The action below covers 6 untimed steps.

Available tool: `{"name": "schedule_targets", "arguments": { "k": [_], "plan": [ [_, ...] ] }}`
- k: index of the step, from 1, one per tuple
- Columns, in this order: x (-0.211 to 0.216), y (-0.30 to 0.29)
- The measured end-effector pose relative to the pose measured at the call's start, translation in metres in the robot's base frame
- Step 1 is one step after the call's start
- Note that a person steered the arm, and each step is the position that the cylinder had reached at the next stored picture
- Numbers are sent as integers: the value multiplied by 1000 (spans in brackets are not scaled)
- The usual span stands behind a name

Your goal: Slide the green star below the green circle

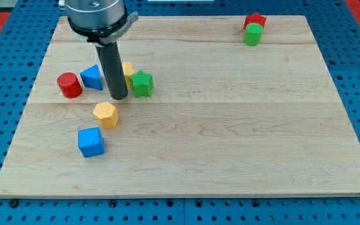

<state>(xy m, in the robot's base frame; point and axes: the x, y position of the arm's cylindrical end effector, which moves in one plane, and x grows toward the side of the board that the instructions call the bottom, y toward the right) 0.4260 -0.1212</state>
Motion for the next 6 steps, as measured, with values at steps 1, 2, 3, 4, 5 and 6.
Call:
{"name": "schedule_targets", "arguments": {
  "k": [1,2,3,4,5,6],
  "plan": [
    [0,-5],
    [-8,28],
    [-34,75],
    [-46,78],
    [-69,96],
    [-92,106]
  ]
}}
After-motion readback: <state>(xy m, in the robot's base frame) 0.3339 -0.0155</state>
